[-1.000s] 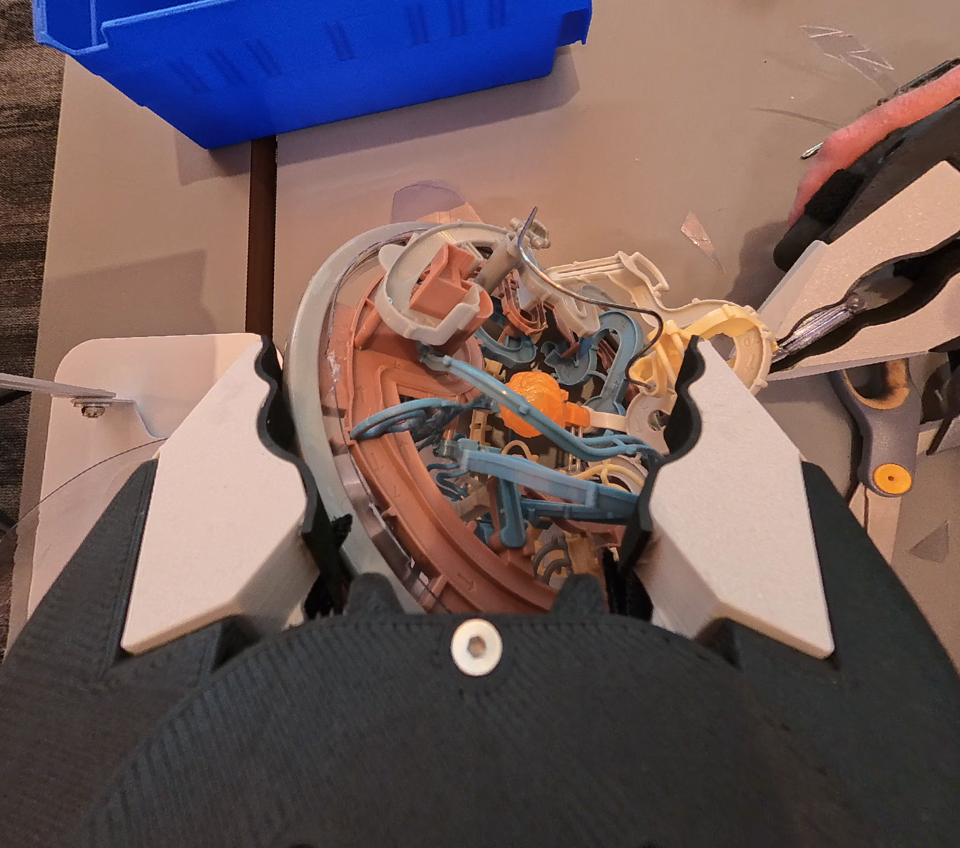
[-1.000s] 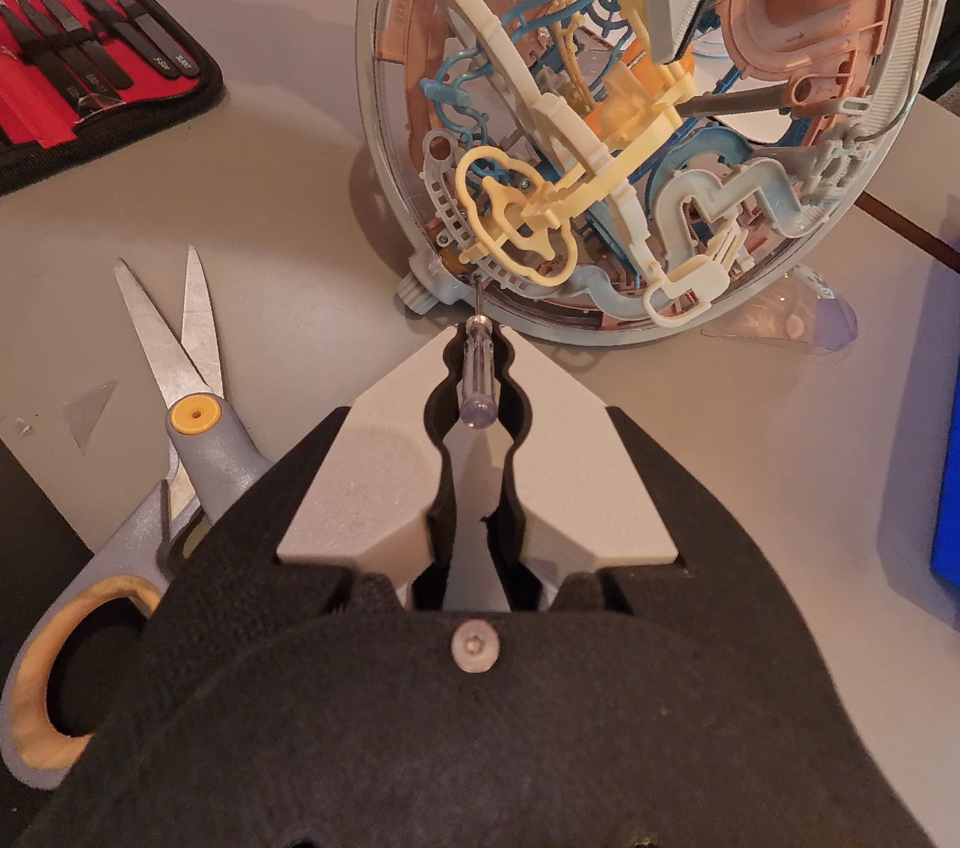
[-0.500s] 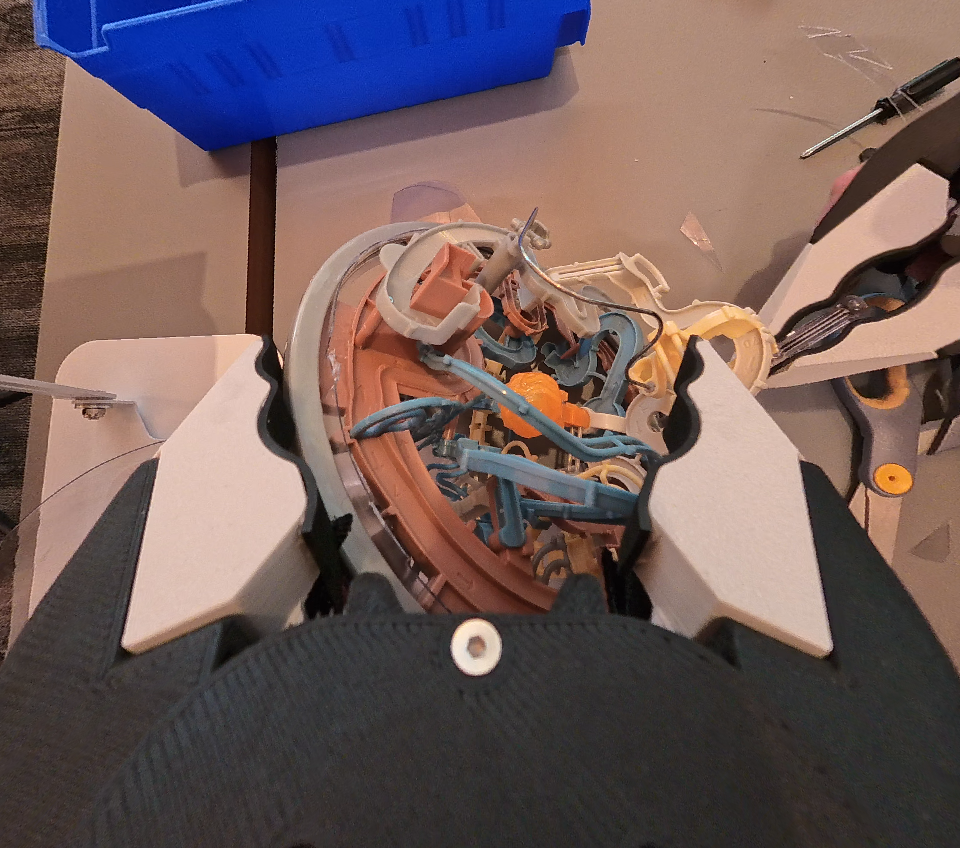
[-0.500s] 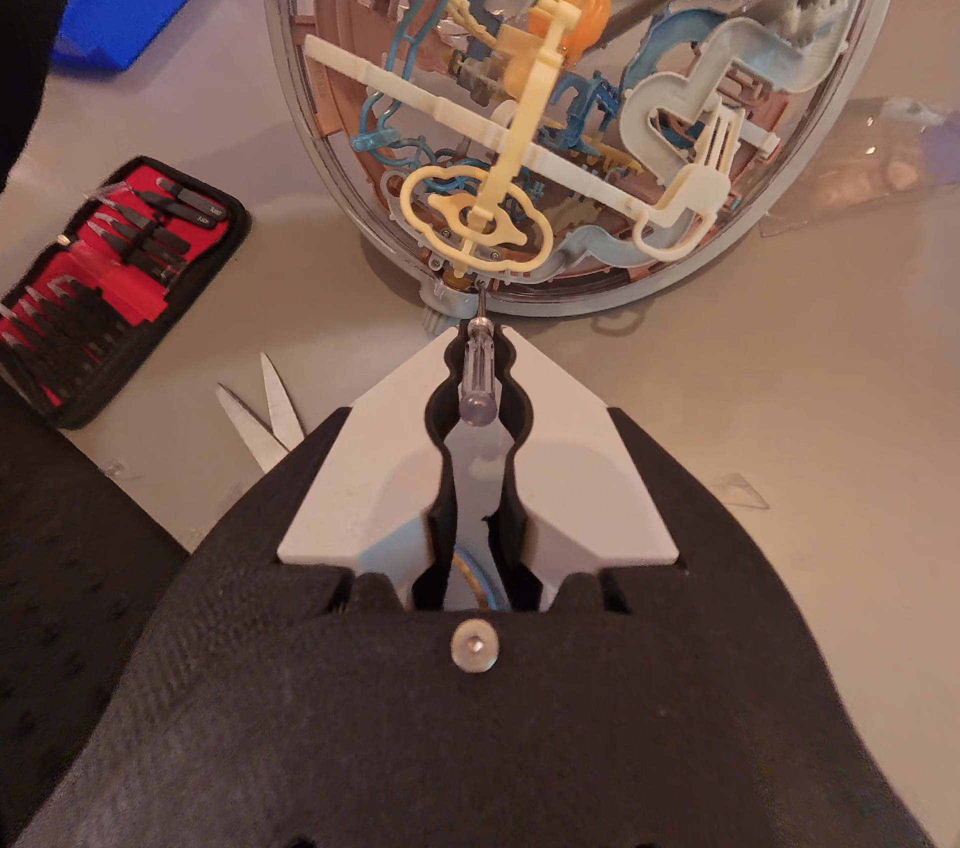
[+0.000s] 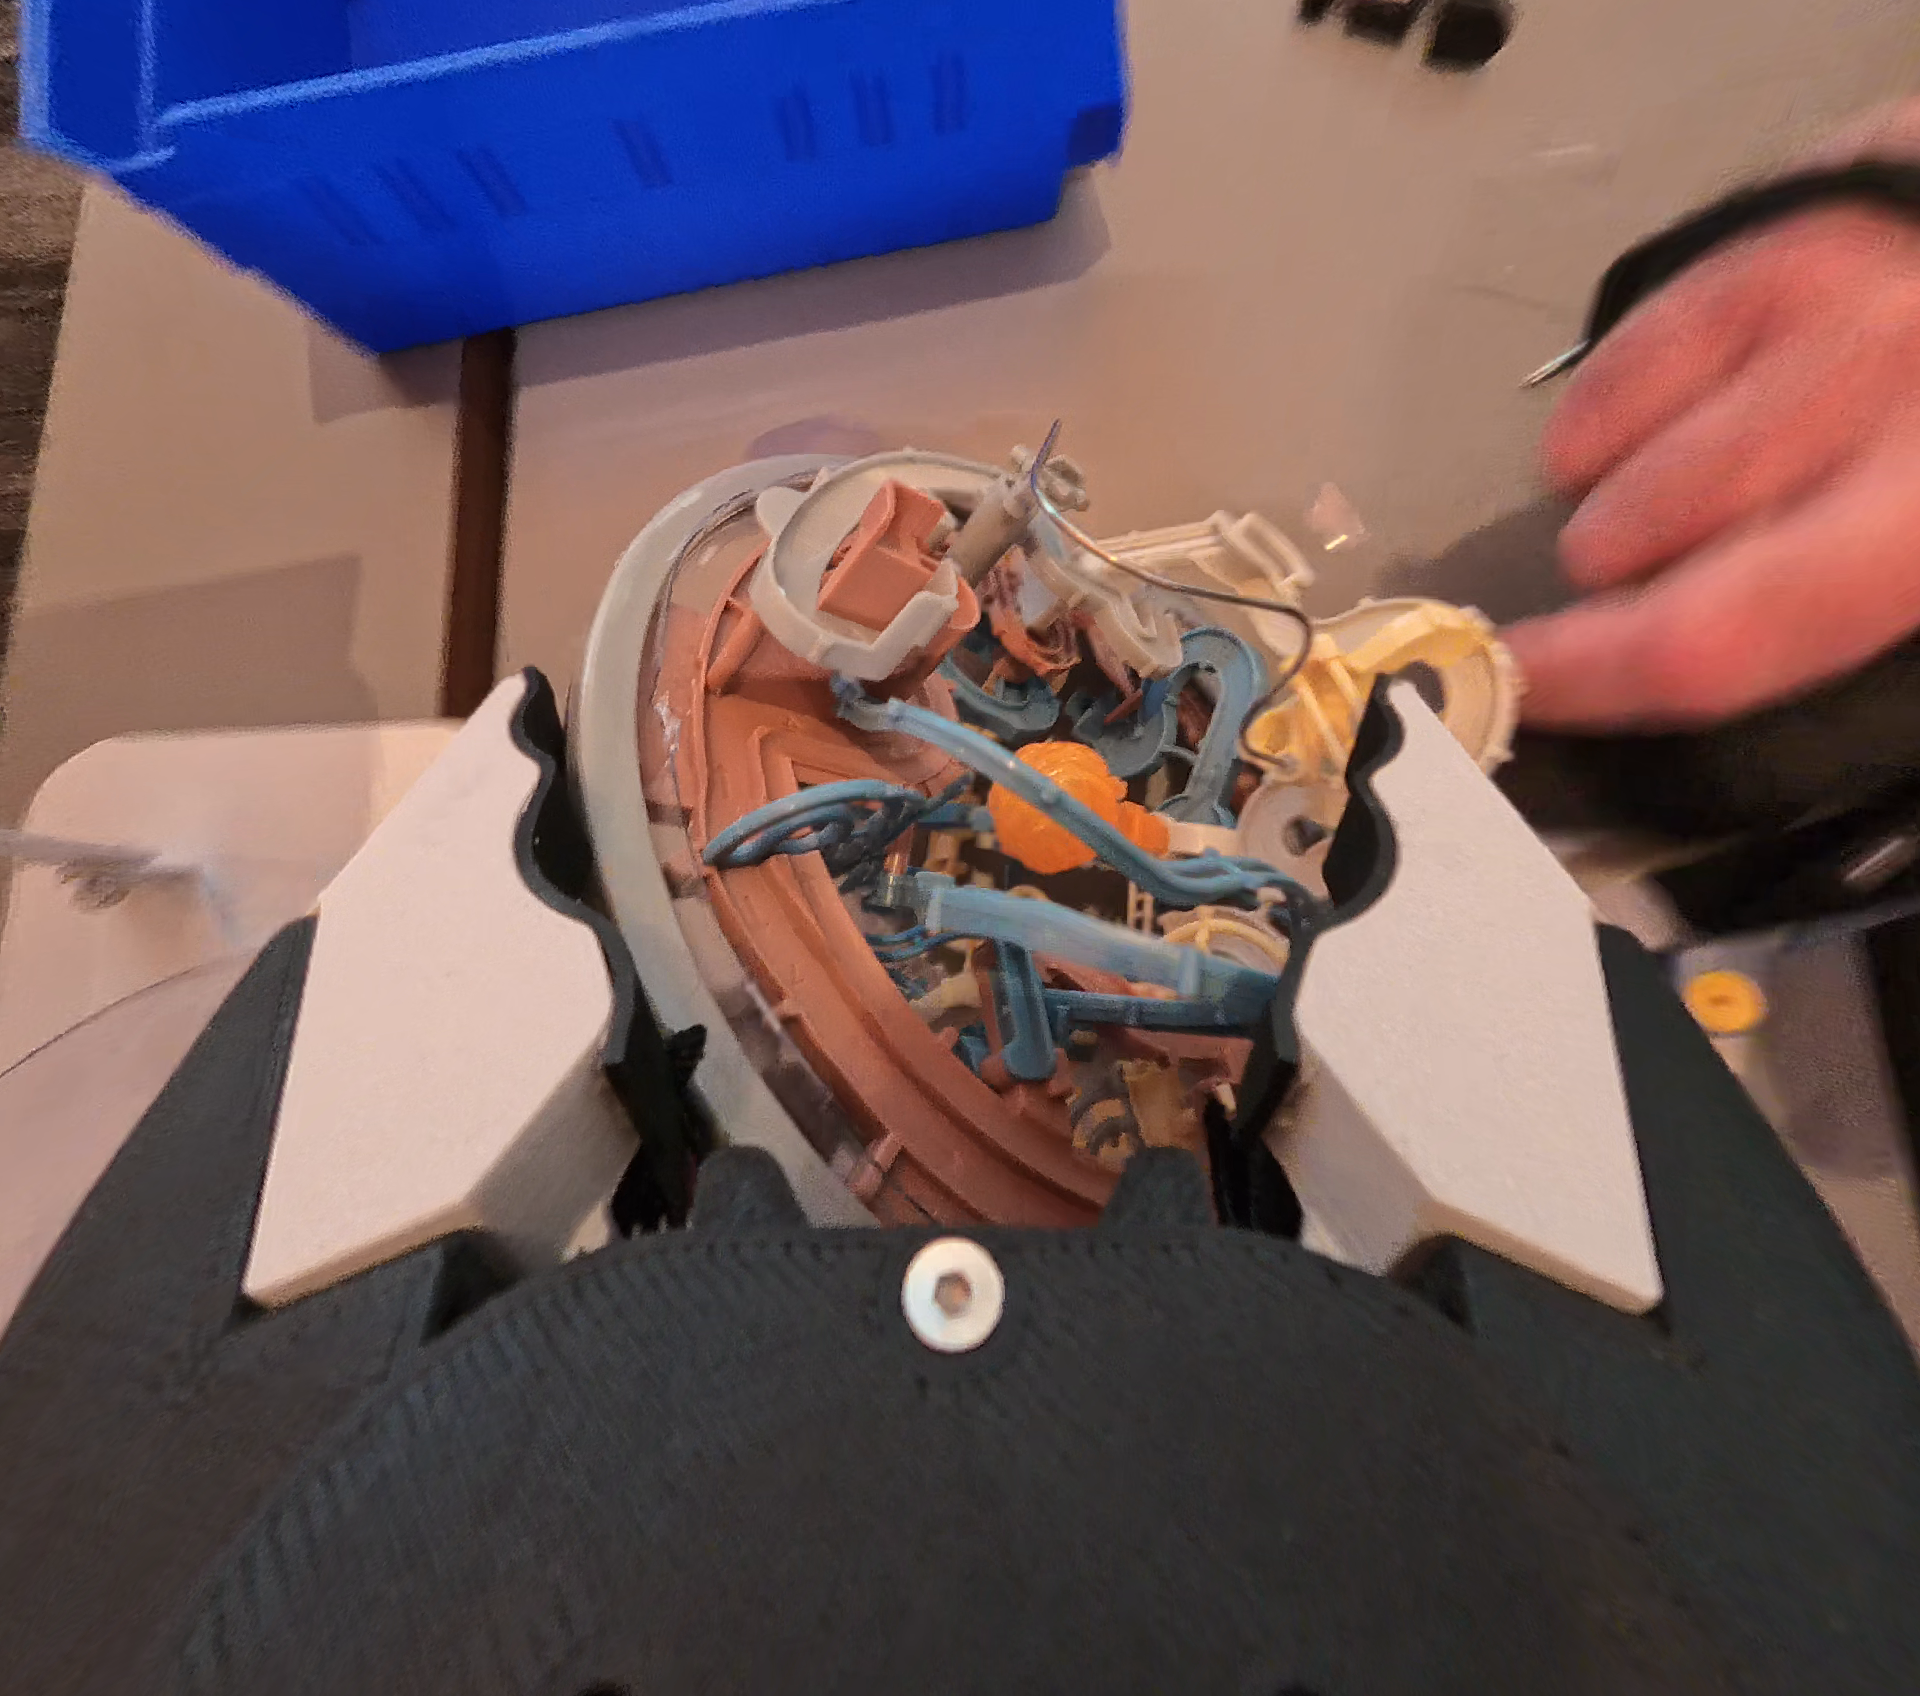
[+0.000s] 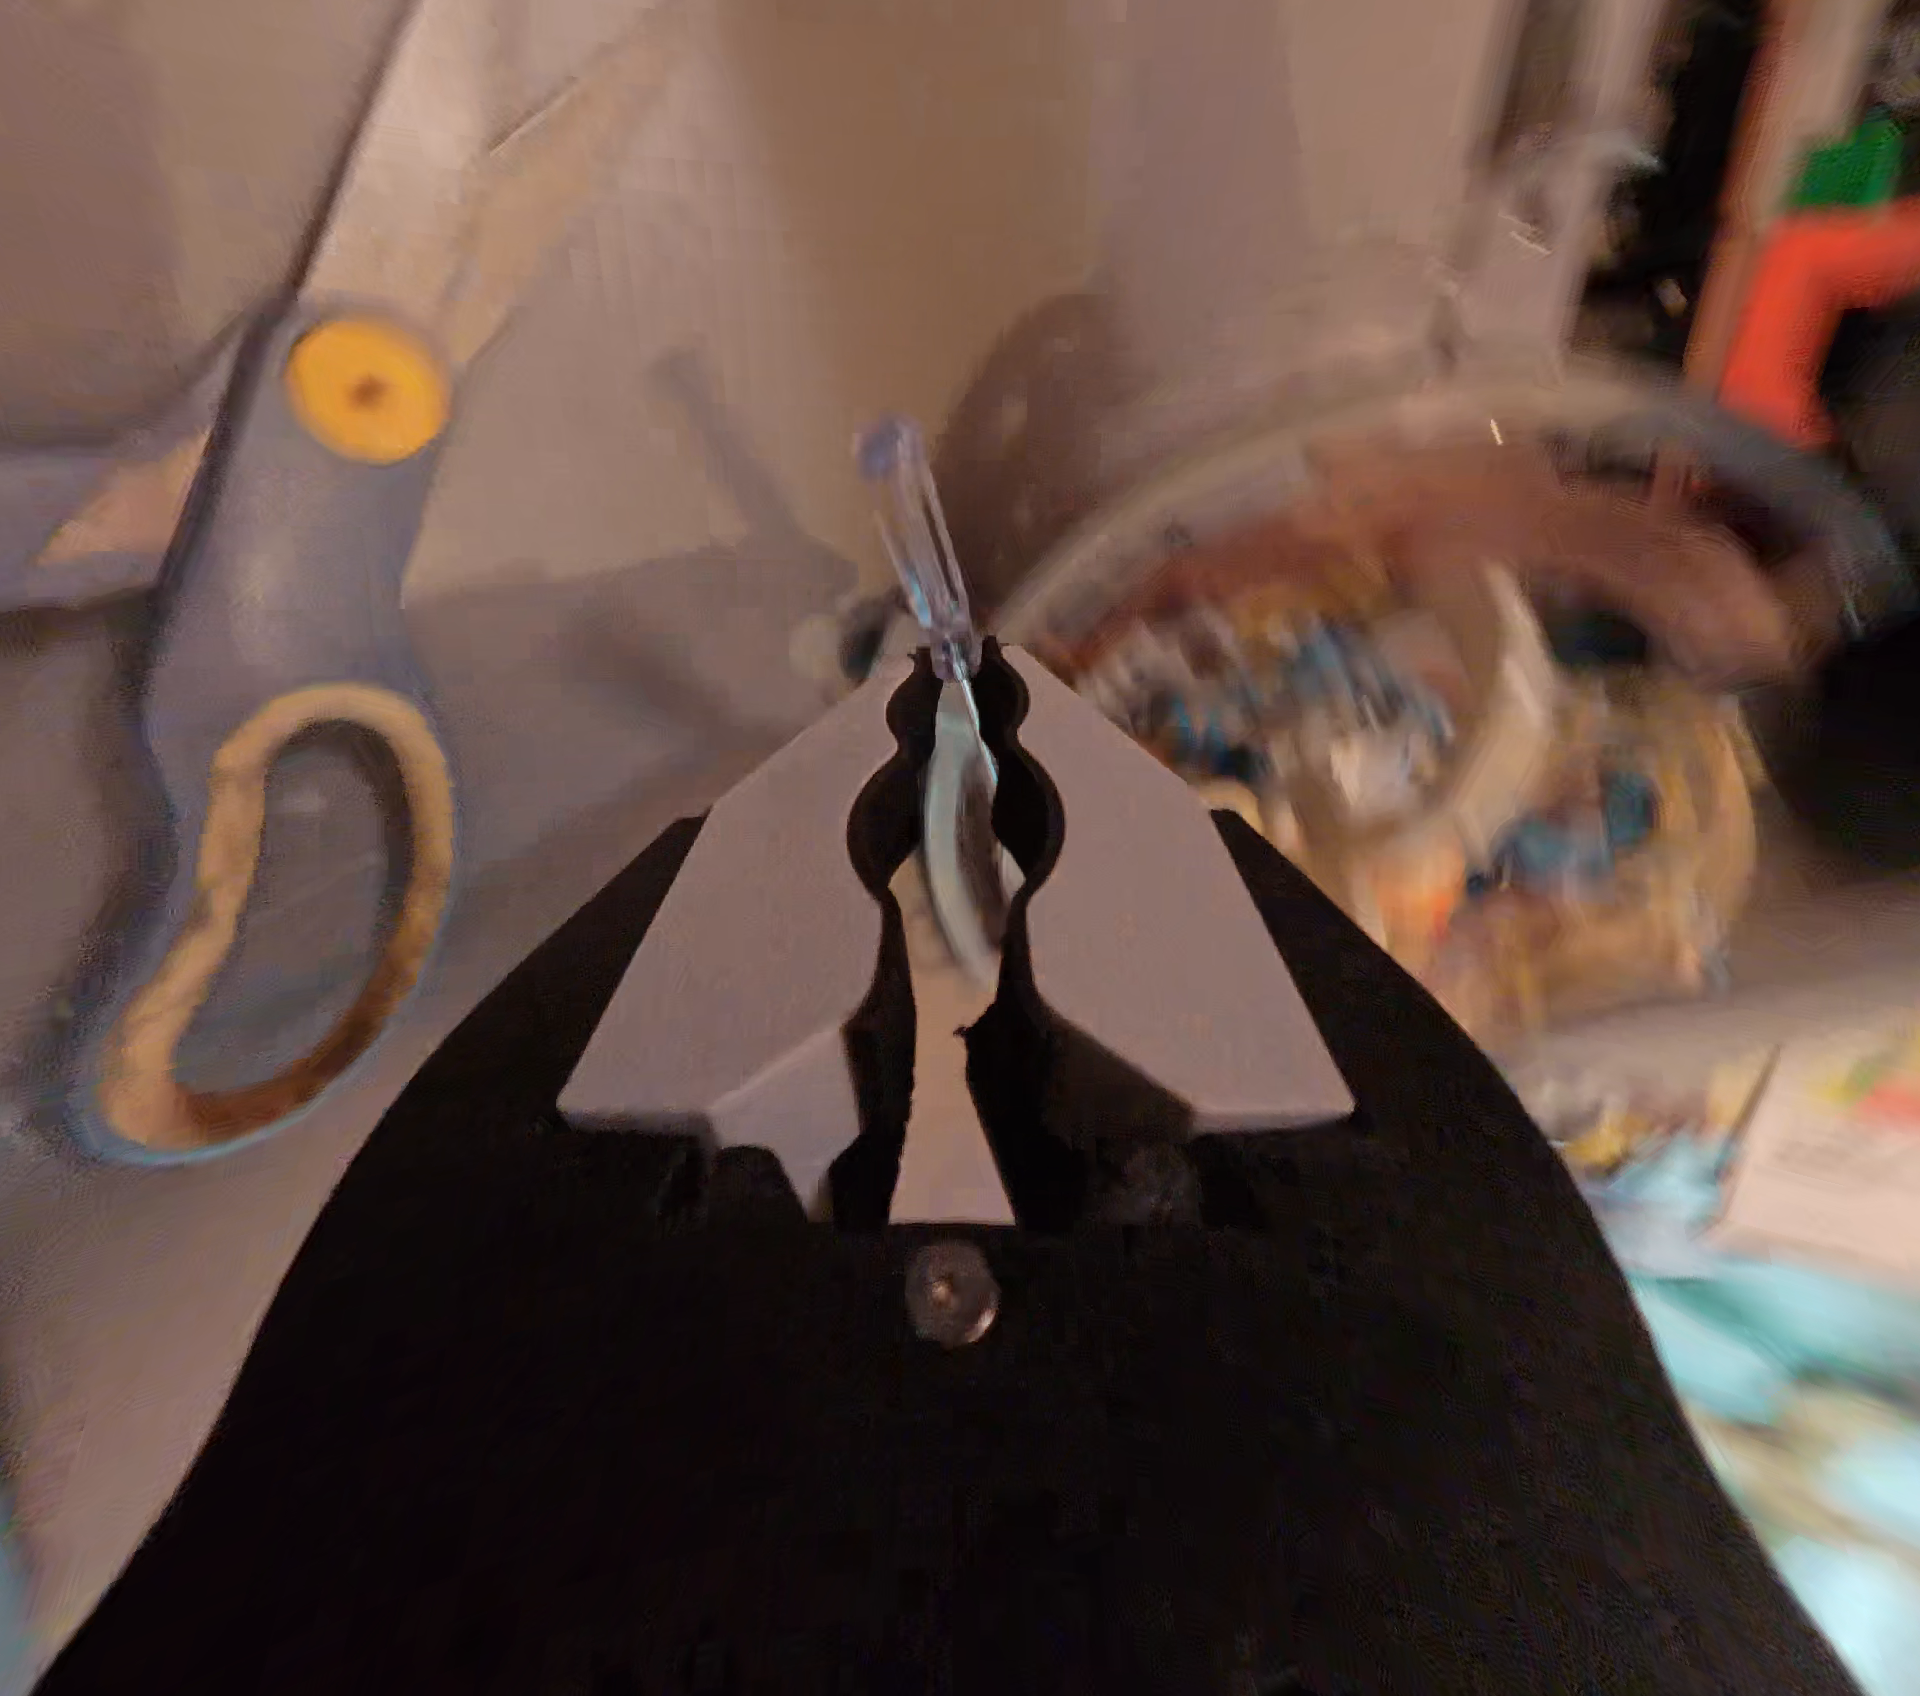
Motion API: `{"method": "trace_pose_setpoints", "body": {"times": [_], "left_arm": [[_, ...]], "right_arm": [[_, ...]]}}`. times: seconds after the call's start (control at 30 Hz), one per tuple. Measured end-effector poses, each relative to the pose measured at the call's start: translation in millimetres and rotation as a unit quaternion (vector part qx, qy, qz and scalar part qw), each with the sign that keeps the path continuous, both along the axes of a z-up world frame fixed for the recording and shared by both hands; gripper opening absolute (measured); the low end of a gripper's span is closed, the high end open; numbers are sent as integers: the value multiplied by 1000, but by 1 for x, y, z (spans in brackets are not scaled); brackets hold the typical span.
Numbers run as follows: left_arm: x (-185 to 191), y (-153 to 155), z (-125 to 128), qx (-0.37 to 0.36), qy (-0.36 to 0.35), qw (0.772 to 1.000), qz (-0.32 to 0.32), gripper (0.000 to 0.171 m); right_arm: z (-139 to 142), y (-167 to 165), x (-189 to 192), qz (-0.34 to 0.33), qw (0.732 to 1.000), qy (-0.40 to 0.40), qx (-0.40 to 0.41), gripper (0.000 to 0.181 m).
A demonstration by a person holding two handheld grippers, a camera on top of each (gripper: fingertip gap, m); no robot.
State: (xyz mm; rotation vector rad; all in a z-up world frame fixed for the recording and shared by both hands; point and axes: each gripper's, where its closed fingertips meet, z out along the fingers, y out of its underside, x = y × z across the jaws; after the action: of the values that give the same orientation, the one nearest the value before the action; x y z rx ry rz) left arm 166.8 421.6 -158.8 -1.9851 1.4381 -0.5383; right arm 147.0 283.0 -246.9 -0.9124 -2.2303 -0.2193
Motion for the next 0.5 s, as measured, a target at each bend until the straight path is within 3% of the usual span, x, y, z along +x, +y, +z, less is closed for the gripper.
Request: {"method": "trace_pose_setpoints", "body": {"times": [0.03, 0.07, 0.13, 0.2, 0.27, 0.33, 0.4, 0.5], "left_arm": [[6, -2, 0, 7, 0, 1000, -8, 143], [8, -1, 1, 13, 11, 1000, -4, 141], [10, 2, 1, 7, 1, 1000, 2, 140], [11, 2, 2, 8, 0, 1000, -5, 141], [13, 2, 1, 9, 10, 1000, -14, 141], [14, 3, 1, 3, 9, 1000, -16, 141], [13, 2, 2, 7, 7, 1000, -15, 141], [6, 1, 8, 22, 5, 1000, 1, 146]], "right_arm": [[-19, -2, -1, 48, 994, -67, 69, 7], [-26, -11, -7, 92, 988, -83, 94, 5], [-13, -22, -8, 82, 990, -91, 68, 5], [14, -28, -2, 57, 996, -50, 49, 5], [30, -37, 9, 22, 1000, -5, -22, 5], [46, -32, 20, -49, 994, 61, -77, 6], [59, -25, 31, -110, 974, 139, -140, 6], [80, -23, 43, -174, 910, 268, -263, 6]]}}
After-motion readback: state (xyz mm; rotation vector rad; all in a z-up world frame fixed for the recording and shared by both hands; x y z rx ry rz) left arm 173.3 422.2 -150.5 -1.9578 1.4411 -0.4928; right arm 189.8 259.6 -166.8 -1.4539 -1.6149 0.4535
